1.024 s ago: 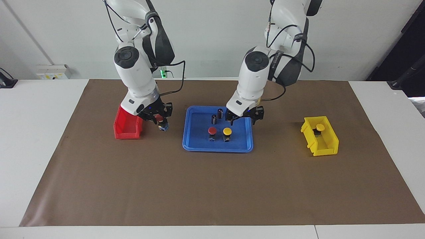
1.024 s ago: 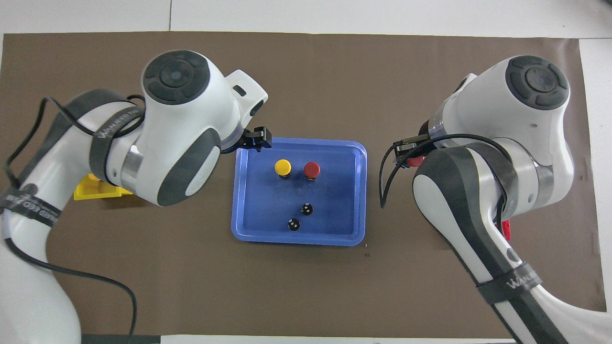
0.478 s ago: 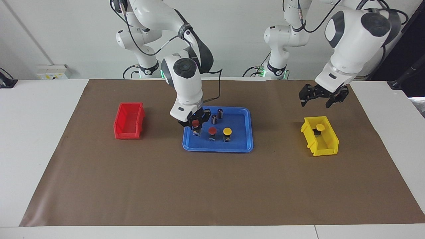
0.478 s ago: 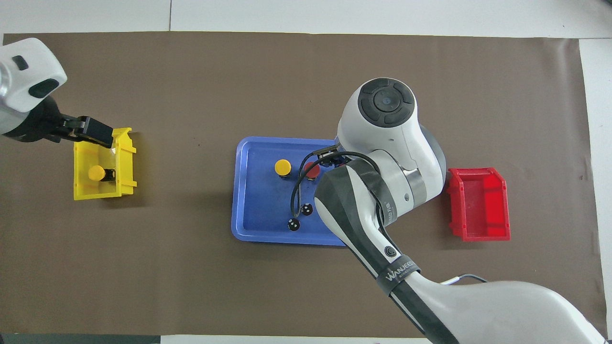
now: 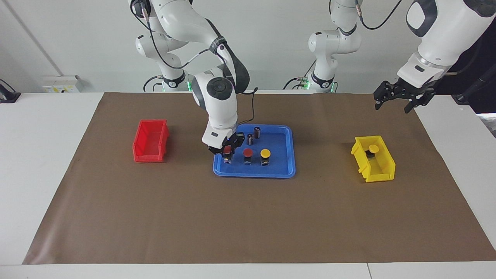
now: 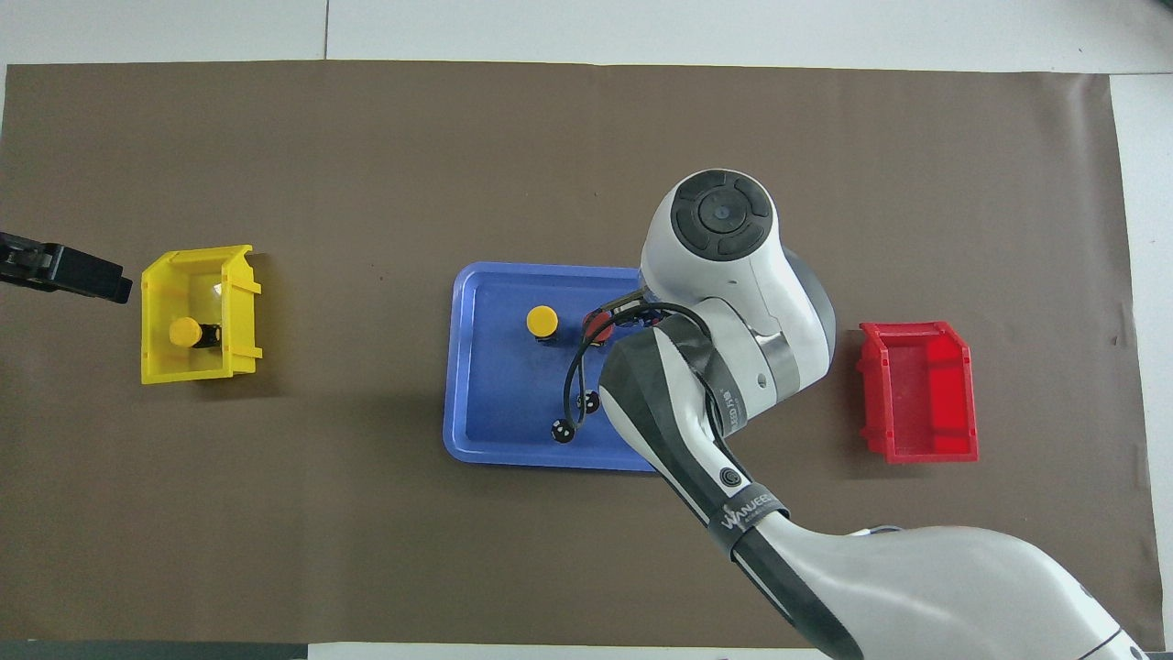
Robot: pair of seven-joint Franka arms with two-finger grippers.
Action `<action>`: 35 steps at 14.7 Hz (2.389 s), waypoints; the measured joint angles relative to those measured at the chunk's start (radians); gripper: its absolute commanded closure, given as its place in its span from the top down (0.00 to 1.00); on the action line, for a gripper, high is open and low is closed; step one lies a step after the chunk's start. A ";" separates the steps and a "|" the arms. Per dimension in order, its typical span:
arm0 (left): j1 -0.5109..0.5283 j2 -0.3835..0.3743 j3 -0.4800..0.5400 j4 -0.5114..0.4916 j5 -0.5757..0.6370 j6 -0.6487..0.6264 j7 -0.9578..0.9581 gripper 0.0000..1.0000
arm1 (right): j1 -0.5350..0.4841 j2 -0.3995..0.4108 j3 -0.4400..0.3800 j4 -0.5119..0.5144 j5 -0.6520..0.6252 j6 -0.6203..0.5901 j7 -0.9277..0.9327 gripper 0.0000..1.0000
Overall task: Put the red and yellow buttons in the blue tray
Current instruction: 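Place the second red button in the tray with the right gripper, then withdraw the right gripper while the left gripper grasps a yellow button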
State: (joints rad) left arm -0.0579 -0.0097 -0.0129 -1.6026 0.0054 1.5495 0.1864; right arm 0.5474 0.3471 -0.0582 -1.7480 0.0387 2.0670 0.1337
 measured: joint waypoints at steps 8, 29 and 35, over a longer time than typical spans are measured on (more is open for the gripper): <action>0.071 -0.028 0.013 -0.237 -0.002 0.305 -0.028 1.00 | 0.009 0.006 -0.001 -0.037 -0.001 0.025 -0.058 0.52; 0.089 0.099 0.012 -0.488 -0.002 0.642 -0.164 0.72 | -0.396 -0.187 -0.033 0.304 -0.005 -0.541 -0.050 1.00; 0.101 0.100 0.012 -0.520 -0.002 0.648 -0.159 0.70 | -0.489 -0.303 -0.123 0.283 -0.005 -0.659 -0.101 1.00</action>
State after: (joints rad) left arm 0.0433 0.0898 -0.0005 -2.1229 0.0032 2.1973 0.0273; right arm 0.0582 0.0444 -0.1814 -1.4652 0.0336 1.4081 0.0323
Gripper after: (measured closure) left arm 0.286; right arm 0.000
